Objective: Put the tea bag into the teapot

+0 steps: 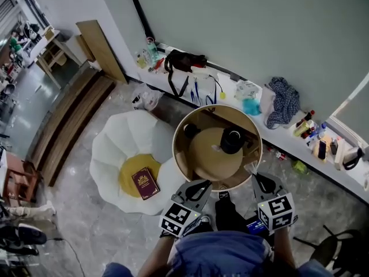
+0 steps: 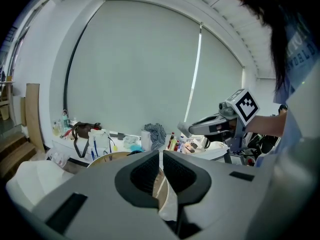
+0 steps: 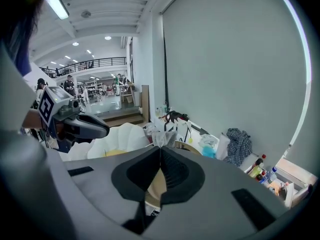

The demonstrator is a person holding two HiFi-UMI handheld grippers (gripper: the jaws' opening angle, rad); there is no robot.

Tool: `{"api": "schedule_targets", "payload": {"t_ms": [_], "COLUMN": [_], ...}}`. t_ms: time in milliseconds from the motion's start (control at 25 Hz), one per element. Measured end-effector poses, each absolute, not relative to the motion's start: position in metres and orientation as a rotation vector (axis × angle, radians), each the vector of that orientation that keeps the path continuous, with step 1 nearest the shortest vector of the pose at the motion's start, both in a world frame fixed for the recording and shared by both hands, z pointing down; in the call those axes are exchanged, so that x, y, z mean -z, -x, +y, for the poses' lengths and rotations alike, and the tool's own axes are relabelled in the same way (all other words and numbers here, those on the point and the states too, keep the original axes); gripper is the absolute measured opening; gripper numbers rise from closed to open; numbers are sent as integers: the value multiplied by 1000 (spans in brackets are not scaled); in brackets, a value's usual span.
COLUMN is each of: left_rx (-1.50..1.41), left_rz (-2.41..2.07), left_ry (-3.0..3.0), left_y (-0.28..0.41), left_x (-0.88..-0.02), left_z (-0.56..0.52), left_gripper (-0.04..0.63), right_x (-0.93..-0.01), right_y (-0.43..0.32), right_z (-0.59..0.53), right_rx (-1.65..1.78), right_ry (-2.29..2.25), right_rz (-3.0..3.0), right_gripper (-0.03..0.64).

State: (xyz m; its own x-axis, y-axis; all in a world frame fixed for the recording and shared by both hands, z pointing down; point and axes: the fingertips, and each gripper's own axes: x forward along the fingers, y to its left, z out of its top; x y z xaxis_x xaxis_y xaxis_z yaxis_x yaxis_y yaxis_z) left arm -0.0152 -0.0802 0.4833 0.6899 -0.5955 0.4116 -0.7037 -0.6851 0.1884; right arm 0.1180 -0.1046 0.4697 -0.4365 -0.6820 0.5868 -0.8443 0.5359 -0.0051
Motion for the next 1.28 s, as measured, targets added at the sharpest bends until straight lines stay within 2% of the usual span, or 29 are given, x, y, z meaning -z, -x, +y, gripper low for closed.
{"api": "schedule_targets", "payload": {"t_ms": [520, 920, 1280], "left_rx": [-554, -594, -600], "left_rz": [-1056, -1069, -1077], "left_ry": [-2501, -2384, -2325], "left_y": [-11, -23, -29], "left_x": [-501, -540, -567], "left_z": [-166, -184, -205], "left_gripper": [20, 20, 20], "right_x": [-504, -577, -656], "right_y": [-148, -140, -130], "right_z": [-219, -271, -305], "right_rx": [-417, -428, -592], "right_ry": [-1097, -872, -763], "right_rz": [-2254, -2208, -2141], "right_gripper": [18, 18, 18]}}
